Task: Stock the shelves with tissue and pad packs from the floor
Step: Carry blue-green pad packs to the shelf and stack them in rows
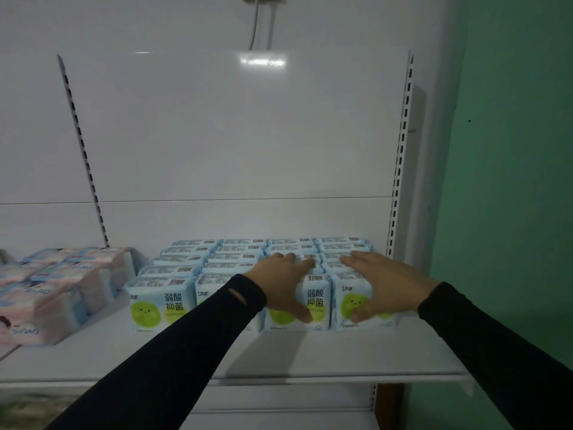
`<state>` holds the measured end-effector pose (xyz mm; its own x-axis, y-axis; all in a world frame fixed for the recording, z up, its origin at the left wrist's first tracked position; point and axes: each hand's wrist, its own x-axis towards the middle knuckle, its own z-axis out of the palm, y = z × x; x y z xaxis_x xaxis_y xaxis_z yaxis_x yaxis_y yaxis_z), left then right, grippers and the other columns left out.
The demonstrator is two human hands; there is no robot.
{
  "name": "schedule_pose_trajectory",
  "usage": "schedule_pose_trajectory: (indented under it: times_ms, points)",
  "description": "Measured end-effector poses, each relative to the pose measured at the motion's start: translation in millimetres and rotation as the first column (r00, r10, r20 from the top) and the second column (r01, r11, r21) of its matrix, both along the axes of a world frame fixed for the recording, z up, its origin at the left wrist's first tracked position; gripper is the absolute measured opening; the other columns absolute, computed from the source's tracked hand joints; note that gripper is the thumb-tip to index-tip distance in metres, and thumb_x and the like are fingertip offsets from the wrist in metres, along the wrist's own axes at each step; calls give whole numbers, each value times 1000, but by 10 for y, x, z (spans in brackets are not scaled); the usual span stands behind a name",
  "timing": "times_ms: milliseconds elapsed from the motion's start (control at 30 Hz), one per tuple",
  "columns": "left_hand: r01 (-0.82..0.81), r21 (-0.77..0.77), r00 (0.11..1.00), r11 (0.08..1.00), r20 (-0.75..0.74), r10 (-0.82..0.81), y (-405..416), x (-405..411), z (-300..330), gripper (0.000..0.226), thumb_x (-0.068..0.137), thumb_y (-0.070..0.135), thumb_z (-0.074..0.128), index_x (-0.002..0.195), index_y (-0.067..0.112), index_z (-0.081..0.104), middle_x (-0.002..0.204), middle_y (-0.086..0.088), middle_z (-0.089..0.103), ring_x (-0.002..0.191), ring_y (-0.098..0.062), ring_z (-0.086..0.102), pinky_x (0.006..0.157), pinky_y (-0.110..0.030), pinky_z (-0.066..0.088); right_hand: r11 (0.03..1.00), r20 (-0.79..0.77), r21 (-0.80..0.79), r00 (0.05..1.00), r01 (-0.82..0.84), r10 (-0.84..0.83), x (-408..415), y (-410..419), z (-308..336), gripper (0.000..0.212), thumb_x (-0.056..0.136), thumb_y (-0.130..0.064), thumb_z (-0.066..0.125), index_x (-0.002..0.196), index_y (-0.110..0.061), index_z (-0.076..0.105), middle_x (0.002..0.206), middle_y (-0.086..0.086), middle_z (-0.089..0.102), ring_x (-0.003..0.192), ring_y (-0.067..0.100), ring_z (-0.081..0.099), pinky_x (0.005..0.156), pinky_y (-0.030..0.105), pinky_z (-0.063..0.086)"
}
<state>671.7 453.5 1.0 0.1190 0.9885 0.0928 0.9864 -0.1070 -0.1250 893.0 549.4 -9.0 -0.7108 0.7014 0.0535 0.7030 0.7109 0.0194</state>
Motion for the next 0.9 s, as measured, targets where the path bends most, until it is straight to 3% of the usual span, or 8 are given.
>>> schedule_pose_trajectory:
  times_ms: [167,267,400,667,767,900]
  points:
    - [14,29,999,999,-40,-13,6,-30,-3,110,60,73,69,148,31,18,145,-5,38,130,-27,36,110,-44,29,1000,4,-4,1000,-12,12,4,35,2,127,53,-83,65,151,-37,0,160,-8,-1,146,17,7,117,43,22]
    - [58,-22,997,998,-49,-59,-1,-38,35,119,60,63,76,152,29,8,155,-2,22,140,-25,21,115,-45,20,1000,-2,-19,1000,-25,25,11,42,-9,128,53,-80,69,151,-35,-1,161,-6,-2,147,18,5,118,41,19]
    - [73,-49,994,996,-75,-77,-2,-71,81,118,63,48,82,152,29,6,154,2,26,137,-22,29,110,-39,31,999,-51,-7,998,-33,32,7,30,-57,125,57,-77,70,152,-34,1,161,-5,0,146,17,5,118,35,14]
    - [66,-1,993,998,-98,-66,20,-70,45,112,64,46,81,151,28,12,146,1,37,127,-24,38,102,-39,38,999,-40,48,999,-19,21,-11,-48,-48,122,60,-79,65,152,-31,1,161,-2,3,146,17,8,118,33,15]
    - [59,-22,997,998,-43,-60,27,-38,67,115,60,54,81,150,26,14,146,-1,36,129,-24,36,107,-42,35,999,-31,49,999,-20,21,-9,-68,-21,123,59,-79,66,152,-31,1,161,-1,2,147,19,7,118,35,15]
    - [69,8,996,998,50,-70,44,176,142,120,62,70,72,152,23,7,157,0,19,141,-23,22,114,-40,23,1000,2,14,1000,-25,25,27,-66,71,125,60,-73,71,152,-31,-3,161,-1,-7,147,19,-3,118,36,9]
